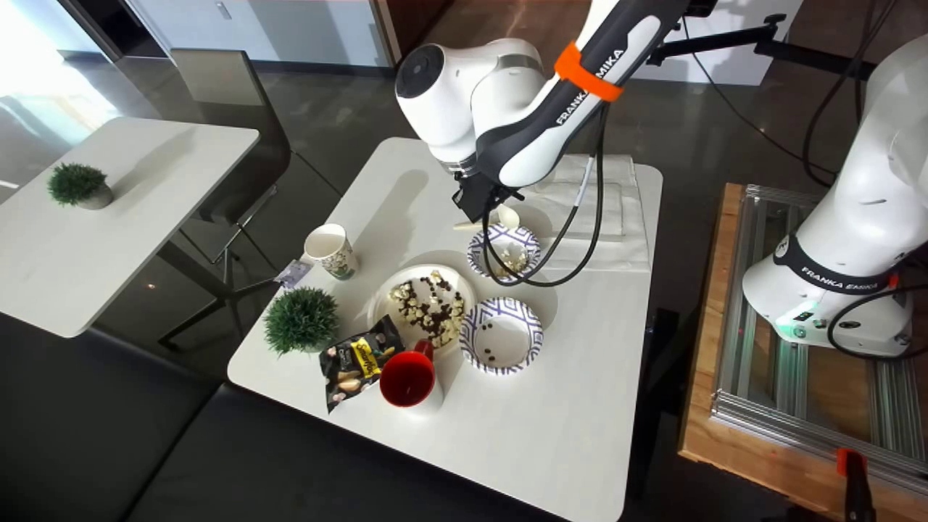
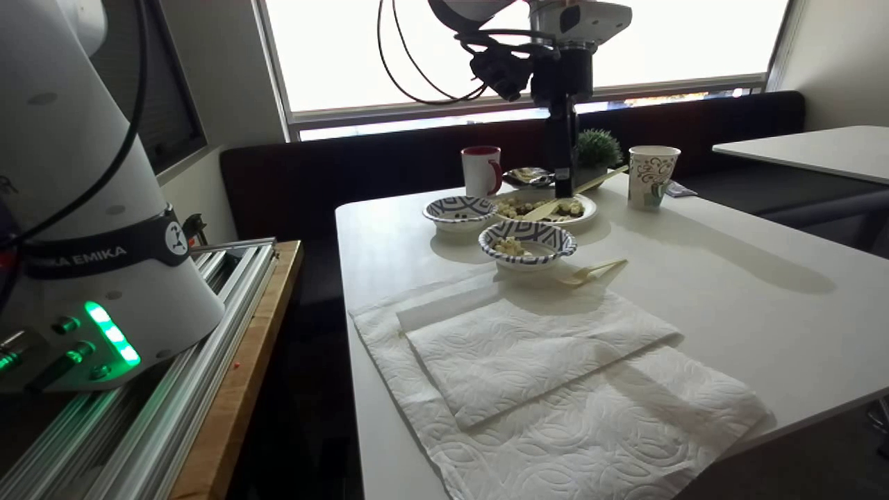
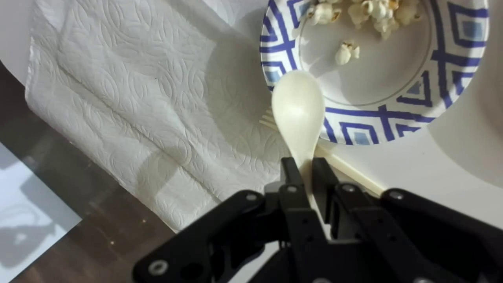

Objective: Use the white spoon to place some contents from the whole bowl on the left into the bowl on the right twice.

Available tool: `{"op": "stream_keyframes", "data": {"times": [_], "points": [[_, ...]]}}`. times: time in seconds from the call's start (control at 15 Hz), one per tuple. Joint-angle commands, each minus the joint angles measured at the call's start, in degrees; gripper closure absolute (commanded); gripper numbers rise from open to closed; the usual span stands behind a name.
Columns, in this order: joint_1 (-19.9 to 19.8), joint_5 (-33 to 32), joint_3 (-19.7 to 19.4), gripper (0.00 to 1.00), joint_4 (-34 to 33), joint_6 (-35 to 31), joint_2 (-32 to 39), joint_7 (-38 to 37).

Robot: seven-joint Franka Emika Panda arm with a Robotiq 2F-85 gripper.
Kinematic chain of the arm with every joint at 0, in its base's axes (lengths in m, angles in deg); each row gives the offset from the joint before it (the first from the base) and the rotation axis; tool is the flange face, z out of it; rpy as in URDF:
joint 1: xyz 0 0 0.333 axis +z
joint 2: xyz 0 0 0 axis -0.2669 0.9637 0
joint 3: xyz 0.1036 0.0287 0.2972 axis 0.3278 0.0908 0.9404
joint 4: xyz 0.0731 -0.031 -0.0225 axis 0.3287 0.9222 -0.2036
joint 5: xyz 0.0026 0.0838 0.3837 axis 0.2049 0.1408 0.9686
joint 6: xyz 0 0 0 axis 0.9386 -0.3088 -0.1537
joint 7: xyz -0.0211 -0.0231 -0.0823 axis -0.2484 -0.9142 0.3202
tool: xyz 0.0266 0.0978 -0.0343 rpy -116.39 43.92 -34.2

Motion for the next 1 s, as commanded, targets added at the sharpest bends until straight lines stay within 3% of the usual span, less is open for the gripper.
{"op": "stream_keyframes", "data": {"times": [0.0, 0.2, 0.4, 0.6, 0.8, 0.87, 0.93], "points": [[-3.12, 7.03, 3.1, 0.97, 1.32, -0.18, -3.66, 4.61], [-5.68, 18.52, 5.21, 0.97, 0.72, -3.77, -4.83, 10.87], [-6.51, 26.41, 6.04, 0.97, 0.24, -11.55, -3.31, 11.83], [-4.92, 27.1, 5.33, 0.97, 0.04, -21.83, 0.36, 6.15], [-2.37, 23.71, 3.02, 0.97, -0.19, -28.98, 3.83, 0.02], [-4.28, 29.01, 6.03, 0.97, -0.28, -29.03, 4.73, 5.71], [-3.25, 26.53, 4.02, 0.97, -0.04, -26.74, 2.99, 4.43]]}}
